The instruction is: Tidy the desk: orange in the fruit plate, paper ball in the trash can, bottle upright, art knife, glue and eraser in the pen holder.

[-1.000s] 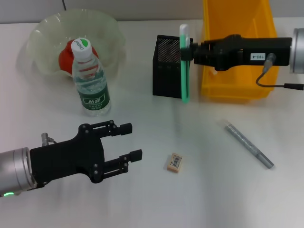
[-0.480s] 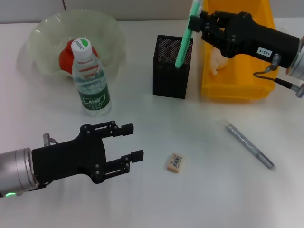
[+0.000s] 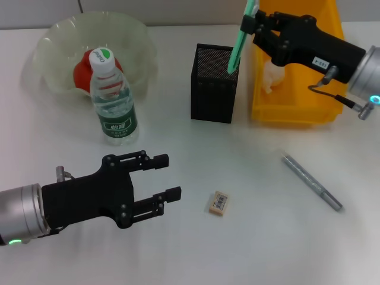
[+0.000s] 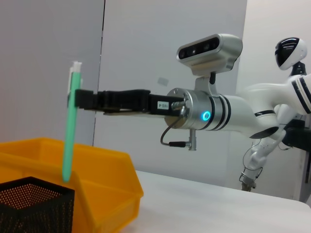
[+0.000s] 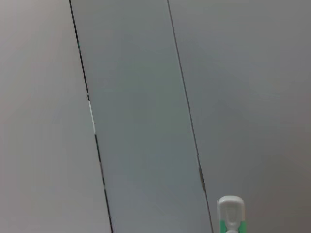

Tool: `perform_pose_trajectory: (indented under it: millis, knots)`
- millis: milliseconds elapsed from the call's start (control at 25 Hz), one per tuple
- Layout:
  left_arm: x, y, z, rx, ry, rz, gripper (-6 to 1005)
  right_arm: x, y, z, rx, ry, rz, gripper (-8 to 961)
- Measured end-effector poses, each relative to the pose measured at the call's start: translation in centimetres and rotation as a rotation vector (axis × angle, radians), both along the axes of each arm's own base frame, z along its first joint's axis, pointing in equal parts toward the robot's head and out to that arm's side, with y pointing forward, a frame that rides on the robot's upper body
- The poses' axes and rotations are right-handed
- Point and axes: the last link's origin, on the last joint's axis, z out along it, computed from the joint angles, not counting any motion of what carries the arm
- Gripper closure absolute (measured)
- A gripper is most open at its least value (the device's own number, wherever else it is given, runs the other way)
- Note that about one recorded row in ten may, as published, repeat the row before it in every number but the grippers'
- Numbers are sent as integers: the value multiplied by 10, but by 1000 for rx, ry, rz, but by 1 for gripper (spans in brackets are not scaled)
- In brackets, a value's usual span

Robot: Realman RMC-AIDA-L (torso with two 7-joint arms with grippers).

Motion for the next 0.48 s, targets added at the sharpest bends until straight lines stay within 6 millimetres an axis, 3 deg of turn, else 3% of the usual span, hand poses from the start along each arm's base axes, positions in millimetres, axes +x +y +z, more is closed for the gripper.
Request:
perform_pose_trajectory:
  millis: [480]
  knots:
    - [-1, 2, -1, 7, 10, 10, 395, -6, 15, -17, 62, -59, 0, 775]
